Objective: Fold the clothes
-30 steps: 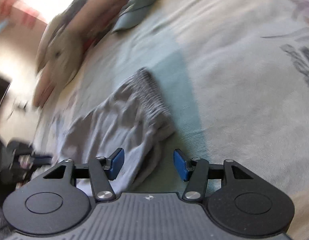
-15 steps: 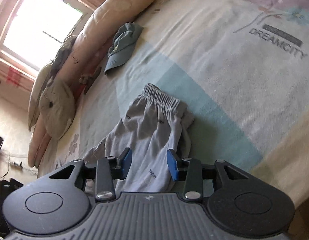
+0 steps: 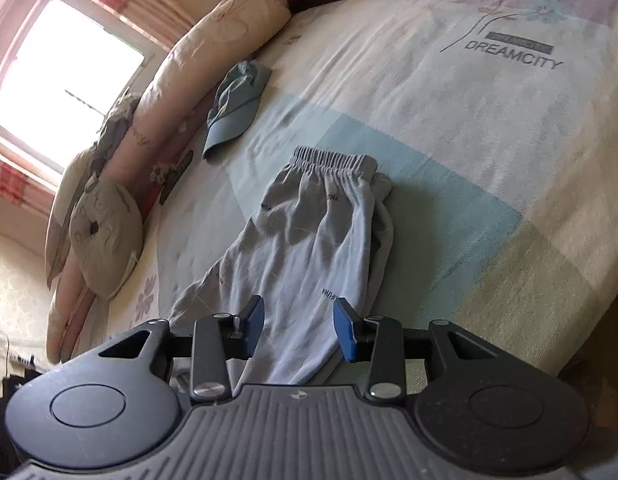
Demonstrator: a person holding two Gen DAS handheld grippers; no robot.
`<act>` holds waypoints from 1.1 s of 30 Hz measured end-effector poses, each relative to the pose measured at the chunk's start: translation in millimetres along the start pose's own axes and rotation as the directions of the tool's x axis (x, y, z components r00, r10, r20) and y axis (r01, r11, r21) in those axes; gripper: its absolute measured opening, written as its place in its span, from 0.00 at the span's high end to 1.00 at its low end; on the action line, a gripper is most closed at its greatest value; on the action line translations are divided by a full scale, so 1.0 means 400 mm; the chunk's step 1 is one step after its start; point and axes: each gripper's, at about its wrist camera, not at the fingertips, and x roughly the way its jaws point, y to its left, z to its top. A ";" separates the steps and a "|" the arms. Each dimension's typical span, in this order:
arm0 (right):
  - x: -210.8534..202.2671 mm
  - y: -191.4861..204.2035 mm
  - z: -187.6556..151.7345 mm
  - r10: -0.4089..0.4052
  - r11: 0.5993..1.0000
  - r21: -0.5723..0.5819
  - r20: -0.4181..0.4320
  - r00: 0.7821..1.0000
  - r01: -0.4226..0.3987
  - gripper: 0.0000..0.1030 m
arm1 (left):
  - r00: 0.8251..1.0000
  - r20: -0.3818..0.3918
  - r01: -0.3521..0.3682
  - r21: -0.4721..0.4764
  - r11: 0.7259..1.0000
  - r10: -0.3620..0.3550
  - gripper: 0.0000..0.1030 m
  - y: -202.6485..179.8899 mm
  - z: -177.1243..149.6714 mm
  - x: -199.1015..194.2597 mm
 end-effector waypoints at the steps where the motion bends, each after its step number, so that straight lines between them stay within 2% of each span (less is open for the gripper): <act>1: 0.000 -0.002 -0.001 -0.011 1.000 0.002 0.013 1.000 0.011 0.57 | 1.000 0.006 0.004 -0.014 1.000 -0.004 1.00 0.003 -0.003 0.000; 3: 0.007 -0.002 0.002 -0.045 0.999 -0.016 0.036 0.998 0.045 0.57 | 1.000 0.022 0.009 -0.034 0.999 -0.009 1.00 0.007 -0.007 -0.006; 4: 0.012 -0.001 0.004 -0.064 0.997 -0.031 0.048 0.997 0.065 0.62 | 1.000 0.024 0.012 -0.040 0.999 -0.011 1.00 0.007 -0.008 -0.007; 5: 0.019 0.002 0.006 -0.082 0.995 -0.052 0.061 0.995 0.085 0.72 | 1.000 0.025 0.015 -0.046 0.999 -0.014 1.00 0.008 -0.009 -0.009; 7: 0.034 0.007 0.015 -0.114 0.989 -0.087 0.091 0.989 0.122 0.78 | 1.000 0.025 0.018 -0.055 0.998 -0.017 1.00 0.008 -0.008 -0.004; 11: 0.071 0.011 0.031 -0.149 0.978 -0.128 0.121 0.981 0.164 0.82 | 0.999 0.024 0.029 -0.054 0.998 -0.028 1.00 0.011 -0.009 0.002; 15: 0.089 0.015 0.032 -0.216 0.960 -0.149 0.139 0.966 0.236 0.83 | 0.999 0.035 0.026 -0.060 0.998 -0.024 1.00 0.018 -0.006 -0.005; 18: 0.080 0.009 0.027 -0.233 0.960 -0.126 0.148 0.961 0.252 0.83 | 0.999 0.044 0.029 -0.073 0.997 -0.026 1.00 0.022 -0.005 -0.012; 20: 0.083 0.001 0.025 -0.227 0.964 -0.113 0.130 0.965 0.242 0.84 | 0.999 0.046 0.032 -0.080 0.996 -0.029 1.00 0.024 -0.006 -0.013; 21: 0.085 -0.001 0.023 -0.222 0.966 -0.110 0.122 0.967 0.236 0.87 | 0.999 0.044 0.034 -0.082 0.996 -0.031 1.00 0.024 -0.007 -0.012; 22: 0.086 -0.003 0.021 -0.218 0.967 -0.108 0.114 0.969 0.230 0.99 | 0.999 0.043 0.037 -0.083 0.996 -0.033 1.00 0.024 -0.008 -0.012; 28: 0.056 0.020 0.019 -0.195 0.970 -0.126 0.121 0.973 0.210 0.98 | 0.997 0.046 0.072 -0.078 0.994 -0.068 1.00 0.019 -0.011 -0.036; 33: 0.060 0.015 0.005 -0.237 0.957 -0.149 0.094 0.967 0.249 0.98 | 0.994 0.043 0.101 -0.104 0.989 -0.097 1.00 0.025 -0.021 -0.021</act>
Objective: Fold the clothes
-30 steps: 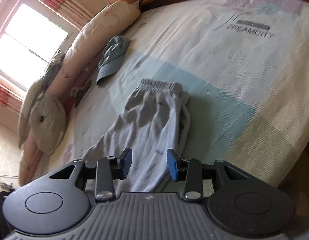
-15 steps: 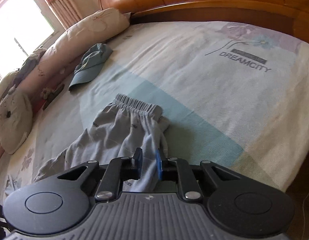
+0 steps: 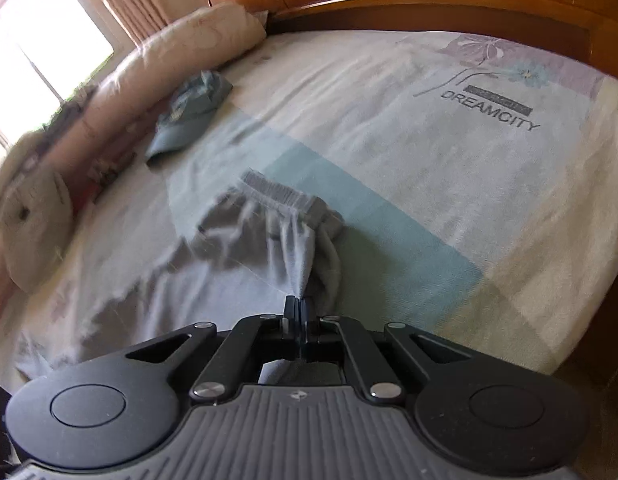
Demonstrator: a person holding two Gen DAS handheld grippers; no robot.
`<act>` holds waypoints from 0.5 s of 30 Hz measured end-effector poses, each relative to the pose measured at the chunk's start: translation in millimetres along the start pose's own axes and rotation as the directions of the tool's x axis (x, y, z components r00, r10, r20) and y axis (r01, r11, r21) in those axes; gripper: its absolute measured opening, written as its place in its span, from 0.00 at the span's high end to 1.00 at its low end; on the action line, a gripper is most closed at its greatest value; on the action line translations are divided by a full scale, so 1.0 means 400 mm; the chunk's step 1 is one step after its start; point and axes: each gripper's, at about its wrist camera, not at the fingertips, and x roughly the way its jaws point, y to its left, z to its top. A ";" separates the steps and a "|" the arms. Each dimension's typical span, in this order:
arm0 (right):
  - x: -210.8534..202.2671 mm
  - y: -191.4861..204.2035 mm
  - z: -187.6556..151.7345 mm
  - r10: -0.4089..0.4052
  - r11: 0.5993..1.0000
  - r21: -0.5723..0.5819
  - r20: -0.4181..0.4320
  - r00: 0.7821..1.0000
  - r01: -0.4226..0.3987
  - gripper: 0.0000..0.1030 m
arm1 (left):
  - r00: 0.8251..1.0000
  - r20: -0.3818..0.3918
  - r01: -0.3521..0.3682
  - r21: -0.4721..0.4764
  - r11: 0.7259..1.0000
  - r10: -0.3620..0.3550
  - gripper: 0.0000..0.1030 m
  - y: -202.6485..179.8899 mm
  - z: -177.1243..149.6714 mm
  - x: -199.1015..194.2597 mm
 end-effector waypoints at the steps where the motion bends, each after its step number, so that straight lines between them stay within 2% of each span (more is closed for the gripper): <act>1: 0.002 -0.006 -0.003 -0.002 1.000 0.008 -0.006 1.000 0.002 0.98 | 1.000 -0.003 0.006 -0.002 1.000 -0.006 1.00 0.000 -0.001 0.005; 3: 0.007 -0.018 -0.009 -0.005 1.000 0.023 -0.019 1.000 0.006 0.98 | 1.000 -0.013 0.028 -0.013 1.000 -0.028 1.00 0.002 -0.005 0.014; 6: 0.004 -0.020 -0.012 0.000 1.000 0.024 -0.037 0.999 0.001 0.98 | 1.000 -0.018 0.018 -0.018 1.000 -0.018 0.97 0.011 -0.005 0.009; 8: -0.004 -0.023 -0.004 0.014 0.999 0.034 -0.038 0.999 -0.013 0.91 | 1.000 -0.012 0.007 -0.033 0.999 -0.007 0.94 0.022 -0.003 -0.004; 9: -0.016 -0.024 0.005 0.029 0.999 0.036 -0.016 0.999 -0.028 0.91 | 1.000 -0.001 0.000 -0.050 0.999 0.000 0.92 0.031 0.000 -0.016; 12: -0.036 -0.030 0.039 0.056 0.998 0.035 0.029 0.998 -0.057 0.81 | 1.000 0.021 -0.004 -0.116 0.993 0.006 0.88 0.058 -0.005 -0.062; 15: -0.005 -0.059 0.075 0.104 0.993 0.052 0.002 0.995 -0.104 0.69 | 1.000 0.017 -0.021 -0.185 0.983 0.025 0.83 0.080 -0.025 -0.104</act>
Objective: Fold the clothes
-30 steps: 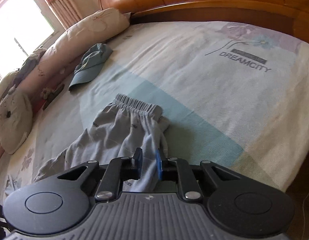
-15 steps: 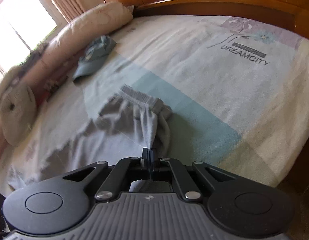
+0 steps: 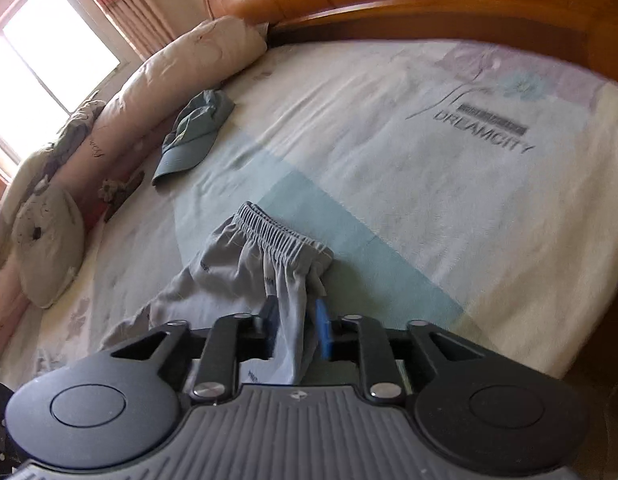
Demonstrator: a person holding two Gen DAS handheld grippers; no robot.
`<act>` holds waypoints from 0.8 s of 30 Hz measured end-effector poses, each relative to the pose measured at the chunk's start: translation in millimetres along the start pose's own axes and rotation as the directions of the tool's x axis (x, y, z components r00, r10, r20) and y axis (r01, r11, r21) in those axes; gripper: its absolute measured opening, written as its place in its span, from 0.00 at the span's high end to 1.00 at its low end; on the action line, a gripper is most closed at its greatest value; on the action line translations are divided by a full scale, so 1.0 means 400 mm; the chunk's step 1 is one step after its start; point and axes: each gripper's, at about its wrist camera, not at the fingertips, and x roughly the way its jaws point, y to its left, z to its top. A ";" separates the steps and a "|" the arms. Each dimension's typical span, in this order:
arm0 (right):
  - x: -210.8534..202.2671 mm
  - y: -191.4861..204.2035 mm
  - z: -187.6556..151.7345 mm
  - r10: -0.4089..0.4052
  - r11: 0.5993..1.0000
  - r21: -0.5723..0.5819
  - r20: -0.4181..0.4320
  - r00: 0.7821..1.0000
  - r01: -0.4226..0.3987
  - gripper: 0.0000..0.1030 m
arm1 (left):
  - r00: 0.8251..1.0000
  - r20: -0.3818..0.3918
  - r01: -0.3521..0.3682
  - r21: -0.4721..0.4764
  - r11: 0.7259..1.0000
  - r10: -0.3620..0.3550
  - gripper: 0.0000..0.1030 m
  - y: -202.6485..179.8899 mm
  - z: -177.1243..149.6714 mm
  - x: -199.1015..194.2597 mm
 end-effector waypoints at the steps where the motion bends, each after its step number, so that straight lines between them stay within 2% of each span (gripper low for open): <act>1: 0.011 -0.011 0.011 0.016 1.000 0.006 -0.008 1.000 -0.016 0.63 | 1.000 0.001 -0.014 -0.019 1.000 0.014 0.83 0.005 -0.006 -0.013; 3: 0.050 -0.037 0.026 0.059 0.998 0.020 -0.032 0.998 -0.058 0.56 | 0.999 0.001 -0.037 -0.065 0.997 0.037 0.82 0.014 -0.018 -0.040; 6: 0.114 -0.063 0.042 0.132 0.991 0.028 -0.095 0.987 -0.130 0.55 | 0.996 0.020 -0.079 -0.126 0.989 0.083 0.80 0.021 -0.032 -0.067; 8: 0.137 -0.072 0.052 0.207 0.978 0.041 -0.093 0.974 -0.204 0.52 | 0.994 0.027 -0.099 -0.159 0.982 0.105 0.78 0.023 -0.039 -0.077; 11: 0.179 -0.072 0.073 0.264 0.964 0.012 -0.100 0.959 -0.264 0.52 | 0.993 0.029 -0.111 -0.184 0.977 0.118 0.77 0.029 -0.041 -0.075; 13: 0.192 -0.082 0.081 0.298 0.954 0.049 -0.099 0.949 -0.295 0.52 | 0.991 0.032 -0.118 -0.193 0.974 0.126 0.77 0.034 -0.040 -0.072; 16: 0.192 -0.088 0.079 0.313 0.950 0.045 -0.082 0.946 -0.310 0.53 | 0.991 0.042 -0.118 -0.213 0.970 0.129 0.75 0.048 -0.038 -0.065; 18: 0.204 -0.084 0.077 0.291 0.956 0.048 -0.052 0.955 -0.289 0.59 | 0.990 0.047 -0.120 -0.225 0.967 0.134 0.73 0.055 -0.034 -0.060; 19: 0.212 -0.081 0.078 0.272 0.961 0.055 -0.037 0.962 -0.269 0.76 | 0.990 0.051 -0.119 -0.224 0.967 0.134 0.73 0.056 -0.031 -0.059; 20: 0.217 -0.077 0.078 0.253 0.966 0.060 -0.023 0.967 -0.251 0.81 | 0.990 0.057 -0.117 -0.221 0.968 0.133 0.73 0.057 -0.027 -0.058; 24: 0.180 -0.055 0.060 0.179 0.983 0.044 0.010 0.984 -0.179 0.81 | 0.988 0.087 -0.103 -0.222 0.970 0.125 0.73 0.065 -0.028 -0.061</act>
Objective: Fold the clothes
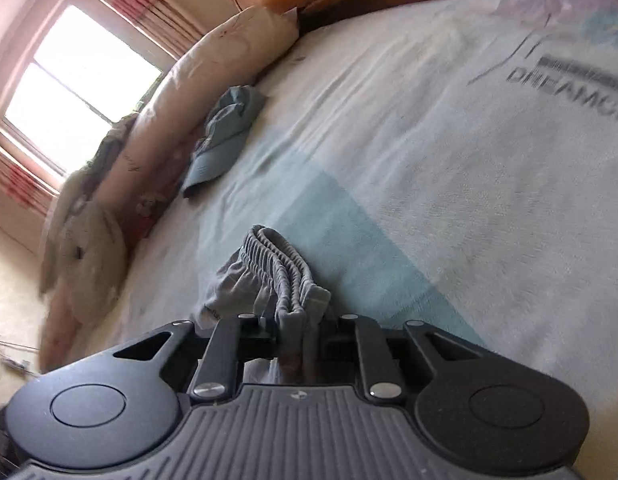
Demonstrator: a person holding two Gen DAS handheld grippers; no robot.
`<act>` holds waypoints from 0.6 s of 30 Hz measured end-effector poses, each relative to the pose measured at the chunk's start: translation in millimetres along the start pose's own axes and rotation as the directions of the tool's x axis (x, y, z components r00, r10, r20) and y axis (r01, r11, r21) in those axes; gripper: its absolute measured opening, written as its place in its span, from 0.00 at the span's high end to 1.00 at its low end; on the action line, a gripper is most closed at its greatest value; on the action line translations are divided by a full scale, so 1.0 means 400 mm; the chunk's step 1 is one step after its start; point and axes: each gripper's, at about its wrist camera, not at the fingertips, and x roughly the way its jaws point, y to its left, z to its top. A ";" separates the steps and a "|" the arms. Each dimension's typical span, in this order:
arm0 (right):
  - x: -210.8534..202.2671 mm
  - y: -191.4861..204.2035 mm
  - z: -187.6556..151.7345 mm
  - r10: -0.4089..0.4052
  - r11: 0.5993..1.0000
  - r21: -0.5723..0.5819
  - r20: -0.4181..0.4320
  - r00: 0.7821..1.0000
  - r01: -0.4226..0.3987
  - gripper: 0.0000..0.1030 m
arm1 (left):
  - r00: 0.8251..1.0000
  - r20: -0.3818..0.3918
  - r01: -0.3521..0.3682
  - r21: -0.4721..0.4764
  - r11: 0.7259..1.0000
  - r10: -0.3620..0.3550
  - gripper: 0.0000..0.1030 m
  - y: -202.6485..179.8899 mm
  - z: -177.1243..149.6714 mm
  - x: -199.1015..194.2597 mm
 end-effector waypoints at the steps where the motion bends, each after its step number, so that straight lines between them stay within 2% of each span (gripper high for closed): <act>1: -0.014 0.005 -0.006 -0.016 1.000 -0.002 0.011 1.000 0.016 0.81 | 1.000 0.002 0.001 -0.002 1.000 -0.001 0.73 0.003 -0.002 0.003; 4: -0.044 0.006 -0.016 -0.051 0.999 0.009 0.038 0.998 0.050 0.80 | 1.000 0.008 0.006 -0.005 1.000 -0.006 0.73 0.008 -0.008 0.011; 9: -0.037 0.008 -0.009 -0.123 0.992 0.015 0.045 0.991 0.122 0.73 | 0.999 0.033 0.005 0.009 1.000 -0.006 0.72 0.004 -0.015 -0.001; 13: -0.077 0.054 -0.010 -0.236 0.972 0.012 0.120 0.964 0.236 0.55 | 0.999 0.053 0.001 -0.009 1.000 -0.001 0.66 0.011 -0.039 -0.026; 14: -0.090 0.059 -0.013 -0.235 0.972 0.017 0.127 0.964 0.235 0.52 | 0.998 0.057 -0.004 -0.013 1.000 0.005 0.66 0.013 -0.046 -0.030; 18: -0.137 0.077 -0.044 -0.309 0.951 0.028 0.128 0.943 0.308 0.52 | 0.996 0.081 -0.022 -0.031 0.999 0.025 0.66 0.019 -0.069 -0.050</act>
